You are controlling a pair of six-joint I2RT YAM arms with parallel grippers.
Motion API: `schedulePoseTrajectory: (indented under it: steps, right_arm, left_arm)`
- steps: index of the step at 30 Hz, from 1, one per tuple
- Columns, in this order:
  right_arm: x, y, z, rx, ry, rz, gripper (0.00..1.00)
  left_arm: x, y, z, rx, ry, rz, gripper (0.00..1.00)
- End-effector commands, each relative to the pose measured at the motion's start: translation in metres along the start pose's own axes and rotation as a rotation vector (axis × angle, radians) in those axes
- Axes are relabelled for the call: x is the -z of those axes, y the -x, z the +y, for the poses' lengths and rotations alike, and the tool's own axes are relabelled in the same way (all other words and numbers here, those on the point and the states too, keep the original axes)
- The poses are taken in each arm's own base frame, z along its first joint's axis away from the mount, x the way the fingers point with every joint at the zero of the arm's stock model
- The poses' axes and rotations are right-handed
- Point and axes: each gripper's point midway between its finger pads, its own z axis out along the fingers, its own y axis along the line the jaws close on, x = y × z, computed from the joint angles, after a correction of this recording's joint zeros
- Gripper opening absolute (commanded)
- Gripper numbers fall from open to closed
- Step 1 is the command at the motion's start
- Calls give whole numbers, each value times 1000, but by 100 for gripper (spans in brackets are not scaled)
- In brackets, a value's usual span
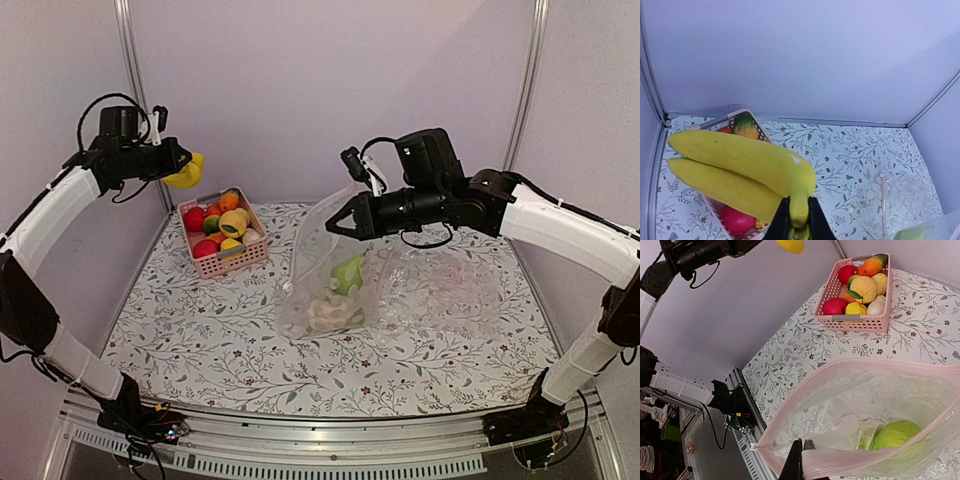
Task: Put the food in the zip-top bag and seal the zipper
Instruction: Pick up the fake fruit from the bin, then place the fake fruit in the zipper food storage bag.
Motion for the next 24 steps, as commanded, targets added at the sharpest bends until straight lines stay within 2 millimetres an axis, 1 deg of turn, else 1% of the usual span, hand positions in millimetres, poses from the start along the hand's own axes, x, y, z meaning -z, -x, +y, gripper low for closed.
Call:
schedulePoseTrajectory:
  steps: [1, 5, 8, 10, 13, 15, 18, 20, 24]
  right_arm:
    - [2, 13, 5, 6, 11, -35, 0]
    - [1, 14, 5, 5, 10, -37, 0]
    - [1, 14, 4, 6, 6, -35, 0]
    - [2, 14, 4, 8, 0, -33, 0]
    - [3, 14, 4, 18, -3, -30, 0]
    - [3, 15, 5, 20, 0, -30, 0]
    - [6, 16, 5, 21, -2, -36, 0]
    - [7, 16, 5, 24, -2, -38, 0]
    - [10, 18, 5, 26, -4, -43, 0]
  left_arm:
    - [27, -5, -42, -39, -202, 8, 0]
    - [64, -13, -100, -124, -415, 19, 0]
    - [95, -23, -144, -190, -576, 28, 0]
    - [117, -32, -175, -222, -717, 51, 0]
    - [146, -43, -215, -248, -905, 96, 0]
    - [161, -48, -236, -248, -1003, 117, 0]
    - [181, -58, -261, -237, -1158, 170, 0]
    - [189, -66, -272, -236, -1226, 212, 0]
    - [197, -80, -285, -239, -1284, 261, 0]
